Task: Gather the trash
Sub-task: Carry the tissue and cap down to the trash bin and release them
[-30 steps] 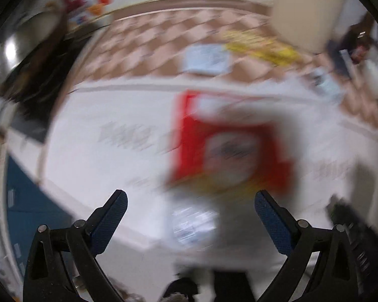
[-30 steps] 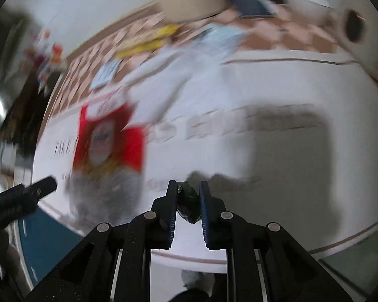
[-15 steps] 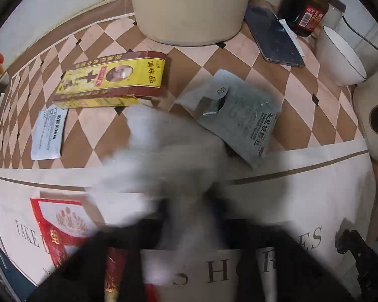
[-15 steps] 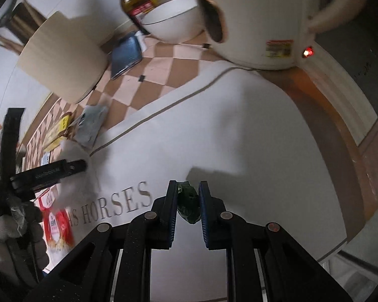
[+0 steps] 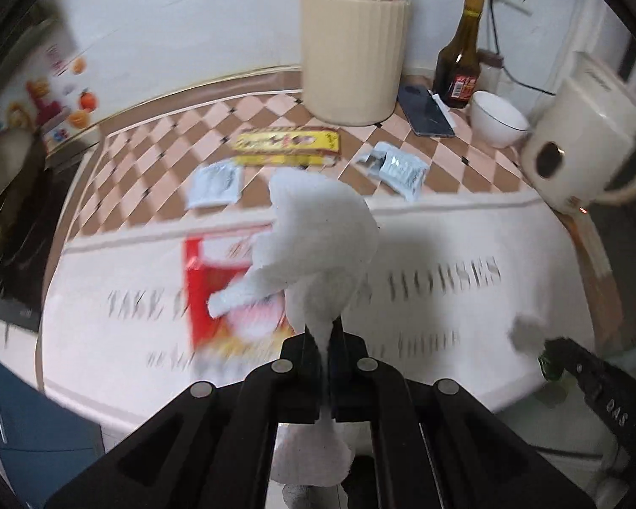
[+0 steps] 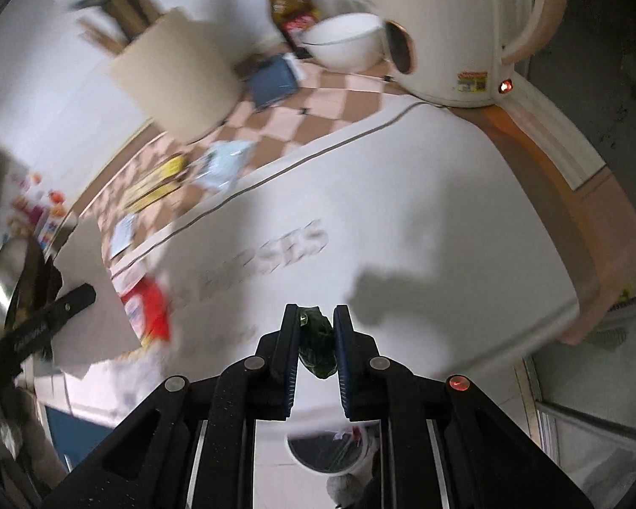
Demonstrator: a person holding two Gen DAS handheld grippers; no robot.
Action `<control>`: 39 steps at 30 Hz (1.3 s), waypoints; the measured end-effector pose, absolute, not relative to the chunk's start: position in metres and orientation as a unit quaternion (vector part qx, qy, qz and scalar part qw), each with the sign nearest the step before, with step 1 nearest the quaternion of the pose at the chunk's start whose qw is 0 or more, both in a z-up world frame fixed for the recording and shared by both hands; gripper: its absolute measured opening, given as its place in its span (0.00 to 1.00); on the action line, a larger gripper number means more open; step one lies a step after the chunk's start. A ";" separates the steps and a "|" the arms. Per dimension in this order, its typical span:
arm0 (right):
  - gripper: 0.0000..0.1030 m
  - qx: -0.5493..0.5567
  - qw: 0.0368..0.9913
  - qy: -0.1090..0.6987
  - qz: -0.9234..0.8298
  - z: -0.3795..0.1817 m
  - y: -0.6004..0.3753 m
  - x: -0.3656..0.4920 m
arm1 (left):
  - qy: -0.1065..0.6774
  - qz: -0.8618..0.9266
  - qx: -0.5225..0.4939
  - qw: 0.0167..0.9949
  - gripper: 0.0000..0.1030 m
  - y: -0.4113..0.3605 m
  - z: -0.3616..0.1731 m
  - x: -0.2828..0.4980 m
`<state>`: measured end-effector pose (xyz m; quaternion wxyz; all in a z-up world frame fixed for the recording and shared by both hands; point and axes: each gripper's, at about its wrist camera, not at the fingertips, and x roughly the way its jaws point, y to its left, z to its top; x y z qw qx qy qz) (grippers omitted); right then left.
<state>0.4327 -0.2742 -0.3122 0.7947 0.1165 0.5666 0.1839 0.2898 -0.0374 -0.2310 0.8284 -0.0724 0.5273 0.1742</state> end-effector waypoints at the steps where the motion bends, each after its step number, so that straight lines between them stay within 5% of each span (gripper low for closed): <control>1: 0.16 0.114 0.796 0.564 0.188 -0.307 -0.272 0.422 | 0.525 0.173 -0.078 0.830 0.00 -0.036 -0.228 0.269; 9: 0.16 0.092 0.789 0.566 0.220 -0.278 -0.248 0.278 | 0.542 0.150 -0.102 0.820 0.00 -0.026 -0.257 0.145; 16: 0.15 0.091 0.750 0.618 0.216 -0.339 -0.232 0.197 | 0.611 0.125 -0.159 0.765 0.00 -0.017 -0.345 0.081; 27: 0.14 0.102 0.673 0.707 0.190 -0.578 -0.208 0.157 | 0.673 0.110 -0.419 0.599 0.00 0.045 -0.645 0.064; 34: 0.14 0.134 0.639 0.733 0.191 -0.768 -0.190 0.164 | 0.704 0.101 -0.418 0.566 0.02 0.046 -0.820 0.093; 39: 0.14 0.112 0.616 0.752 0.207 -0.865 -0.172 0.162 | 0.726 0.095 -0.392 0.557 0.07 0.041 -0.867 0.087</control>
